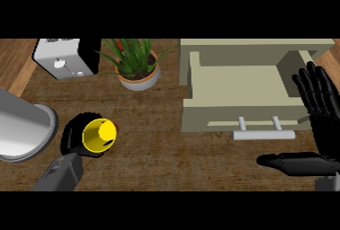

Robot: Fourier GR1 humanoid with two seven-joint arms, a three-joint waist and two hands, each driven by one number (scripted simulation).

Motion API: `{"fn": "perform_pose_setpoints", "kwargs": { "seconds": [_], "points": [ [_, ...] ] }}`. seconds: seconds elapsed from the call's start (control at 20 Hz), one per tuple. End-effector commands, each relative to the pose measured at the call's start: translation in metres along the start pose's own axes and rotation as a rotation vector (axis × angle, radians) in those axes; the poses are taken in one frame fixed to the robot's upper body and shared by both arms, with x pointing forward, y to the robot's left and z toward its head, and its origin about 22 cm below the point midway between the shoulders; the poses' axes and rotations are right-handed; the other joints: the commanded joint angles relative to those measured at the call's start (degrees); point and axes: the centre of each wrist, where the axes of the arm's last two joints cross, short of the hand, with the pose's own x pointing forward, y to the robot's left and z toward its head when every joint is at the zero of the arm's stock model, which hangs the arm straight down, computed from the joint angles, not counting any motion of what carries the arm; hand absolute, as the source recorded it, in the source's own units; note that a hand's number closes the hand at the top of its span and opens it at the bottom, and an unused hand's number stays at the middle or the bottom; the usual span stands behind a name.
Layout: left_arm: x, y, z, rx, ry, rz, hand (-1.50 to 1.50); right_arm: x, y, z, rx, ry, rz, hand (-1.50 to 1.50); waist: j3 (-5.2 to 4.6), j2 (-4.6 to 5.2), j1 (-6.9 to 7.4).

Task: Pick up the cup, place it into the drawer and close the drawer

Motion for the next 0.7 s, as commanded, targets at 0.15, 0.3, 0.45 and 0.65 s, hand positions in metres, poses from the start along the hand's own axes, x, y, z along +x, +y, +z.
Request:
{"fn": "perform_pose_setpoints", "kwargs": {
  "seconds": [0.15, 0.3, 0.45, 0.65],
  "points": [
    [0.017, 0.002, -0.027, 0.048, -0.264, 0.069, 1.50, 0.002, -0.011, 0.005, -0.003, 0.002, 0.016, -1.50, 0.06, -0.19, -0.11],
    [0.009, -0.033, -0.039, -0.035, -0.269, 0.075, 1.50, -0.005, 0.003, 0.007, -0.022, 0.038, -0.005, -1.50, 0.15, -0.46, 0.52],
    [0.027, -0.037, -0.061, -0.123, -0.251, 0.037, 1.50, -0.013, -0.012, 0.007, -0.016, 0.016, 0.008, -1.50, 0.23, -0.61, 0.99],
    [0.054, -0.083, -0.106, -0.178, -0.315, 0.021, 1.50, -0.005, -0.015, 0.015, -0.036, 0.027, 0.016, -1.50, 0.27, -0.91, 1.22]
  ]
}}
